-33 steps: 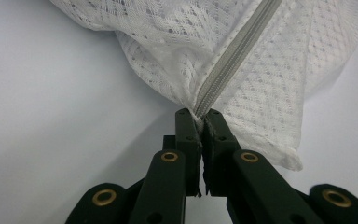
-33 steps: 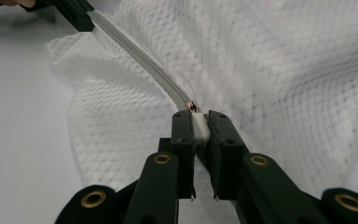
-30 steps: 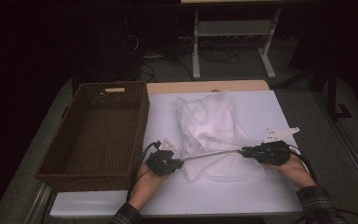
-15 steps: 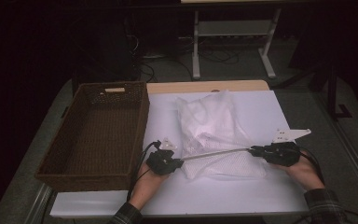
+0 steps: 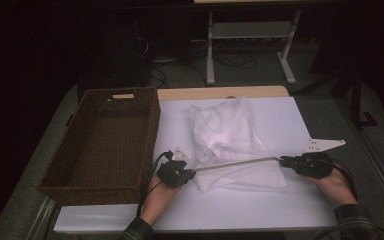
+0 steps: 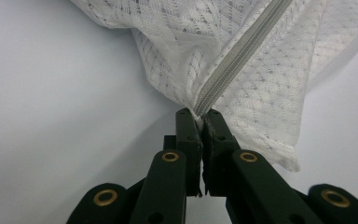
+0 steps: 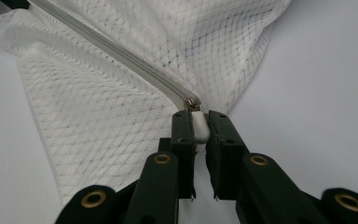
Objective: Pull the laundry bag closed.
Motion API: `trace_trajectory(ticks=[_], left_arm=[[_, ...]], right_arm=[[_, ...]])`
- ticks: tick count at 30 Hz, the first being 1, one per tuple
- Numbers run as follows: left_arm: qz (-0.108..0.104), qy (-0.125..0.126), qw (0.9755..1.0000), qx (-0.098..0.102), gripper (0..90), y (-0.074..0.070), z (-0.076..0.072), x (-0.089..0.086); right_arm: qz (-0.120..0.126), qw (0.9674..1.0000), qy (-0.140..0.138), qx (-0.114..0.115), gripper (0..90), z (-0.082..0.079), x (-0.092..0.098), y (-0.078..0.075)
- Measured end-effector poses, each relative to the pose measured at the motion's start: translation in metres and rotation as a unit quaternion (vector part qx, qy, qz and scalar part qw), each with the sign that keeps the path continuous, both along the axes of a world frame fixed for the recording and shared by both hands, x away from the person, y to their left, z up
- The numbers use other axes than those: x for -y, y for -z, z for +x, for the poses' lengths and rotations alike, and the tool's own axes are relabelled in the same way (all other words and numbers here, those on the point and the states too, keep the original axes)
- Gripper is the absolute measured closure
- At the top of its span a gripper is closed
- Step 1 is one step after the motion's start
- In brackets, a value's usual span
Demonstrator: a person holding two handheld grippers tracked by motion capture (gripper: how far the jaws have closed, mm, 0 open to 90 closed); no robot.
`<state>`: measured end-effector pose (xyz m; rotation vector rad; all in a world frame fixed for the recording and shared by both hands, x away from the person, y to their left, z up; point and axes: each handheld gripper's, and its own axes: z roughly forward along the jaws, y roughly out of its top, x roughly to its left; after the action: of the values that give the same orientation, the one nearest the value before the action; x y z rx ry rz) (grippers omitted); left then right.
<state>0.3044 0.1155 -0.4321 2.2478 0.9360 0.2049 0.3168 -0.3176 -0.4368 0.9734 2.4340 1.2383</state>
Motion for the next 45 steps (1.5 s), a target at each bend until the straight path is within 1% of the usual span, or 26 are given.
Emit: trace_trajectory(ticks=[1,2,3,4,5,7,8,9,10,11,13,14,15,18,20,21,24,25,27,29,32,35,38,41,42,45], left_arm=[[-0.001,0.001,1.0,-0.001,86.7,-0.001,0.001,-0.001],[-0.004,0.002,1.0,-0.001,86.7,-0.001,0.001,-0.001],[-0.007,0.005,0.9999,-0.006,86.6,-0.001,0.001,-0.001],[-0.009,0.008,0.9999,-0.005,86.3,-0.001,0.0,-0.001],[-0.011,0.009,0.9999,-0.001,86.0,-0.001,-0.001,-0.002],[-0.017,0.014,0.9997,-0.002,83.3,-0.001,-0.001,-0.003],[-0.02,0.013,0.9997,0.004,79.3,-0.001,-0.002,-0.003],[-0.022,0.014,0.9996,0.009,73.8,-0.002,-0.002,-0.003],[-0.023,0.014,0.9996,0.013,65.7,-0.003,-0.002,-0.002],[-0.024,0.012,0.9995,0.019,59.6,-0.004,-0.002,-0.002],[-0.033,0.012,0.9991,0.023,46.5,-0.004,-0.002,-0.002],[-0.034,0.011,0.9991,0.025,37.5,-0.004,-0.002,-0.001],[-0.034,0.01,0.9989,0.031,33.3,-0.004,-0.002,-0.001],[-0.042,0.014,0.9983,0.038,22.1,-0.006,-0.003,0.0],[-0.046,0.022,0.9978,0.043,15.5,-0.007,-0.004,0.0],[-0.048,0.027,0.9974,0.046,13.7,-0.008,-0.005,0.0],[-0.058,0.038,0.9964,0.049,12.9,-0.009,-0.009,0.0],[-0.057,0.044,0.9962,0.049,12.9,-0.009,-0.01,0.0],[-0.061,0.047,0.9958,0.05,12.7,-0.009,-0.014,-0.002],[-0.061,0.053,0.9955,0.049,12.7,-0.009,-0.017,-0.003],[-0.058,0.063,0.9952,0.047,12.7,-0.008,-0.024,-0.002],[-0.048,0.071,0.995,0.051,12.7,-0.008,-0.031,0.0],[-0.045,0.074,0.9948,0.054,12.7,-0.008,-0.037,-0.001],[-0.049,0.074,0.9949,0.049,12.7,-0.006,-0.044,-0.006],[-0.051,0.073,0.9949,0.047,12.7,-0.005,-0.045,-0.006],[-0.054,0.075,0.9946,0.048,12.7,-0.004,-0.052,-0.01]], right_arm=[[-0.005,1.0,-0.002,0.001,81.2,0.001,-0.001,0.001],[-0.003,1.0,-0.003,0.0,81.2,0.001,-0.001,0.001],[0.0,1.0,-0.003,-0.001,81.2,0.001,-0.001,0.001],[0.003,1.0,-0.001,0.0,81.2,0.001,0.0,0.0],[0.004,1.0,0.0,0.001,81.1,0.001,-0.001,0.0],[0.01,0.9999,-0.003,-0.002,80.2,0.001,-0.001,-0.001],[0.01,0.9999,-0.002,-0.002,78.1,0.001,-0.002,0.0],[0.014,0.9999,0.0,-0.002,70.6,0.001,-0.002,0.0],[0.019,0.9998,0.005,-0.002,63.8,0.0,-0.002,-0.001],[0.022,0.9997,0.009,0.001,59.5,0.0,-0.002,-0.001],[0.029,0.9995,0.013,0.002,48.0,0.0,-0.003,-0.003],[0.031,0.9993,0.019,0.003,41.5,-0.001,-0.004,-0.003],[0.03,0.9993,0.02,0.004,37.6,-0.001,-0.005,-0.003],[0.026,0.9993,0.029,0.003,26.2,-0.003,-0.009,-0.004],[0.023,0.999,0.039,0.006,19.6,-0.005,-0.012,-0.005],[0.023,0.9988,0.042,0.009,18.1,-0.006,-0.013,-0.006],[0.026,0.9984,0.049,0.014,15.4,-0.012,-0.016,-0.008],[0.03,0.9981,0.052,0.016,15.3,-0.014,-0.016,-0.008],[0.033,0.9977,0.058,0.014,15.0,-0.019,-0.017,-0.009],[0.028,0.9974,0.065,0.014,13.7,-0.023,-0.018,-0.008],[0.031,0.9969,0.071,0.013,13.4,-0.03,-0.02,-0.006],[0.027,0.9965,0.078,0.015,13.2,-0.038,-0.021,-0.004],[0.024,0.996,0.085,0.016,13.0,-0.048,-0.021,-0.001],[0.027,0.9953,0.092,0.015,13.0,-0.056,-0.021,0.002],[0.026,0.9949,0.096,0.018,12.9,-0.061,-0.021,0.003],[0.027,0.9942,0.102,0.02,12.9,-0.07,-0.02,0.003]])
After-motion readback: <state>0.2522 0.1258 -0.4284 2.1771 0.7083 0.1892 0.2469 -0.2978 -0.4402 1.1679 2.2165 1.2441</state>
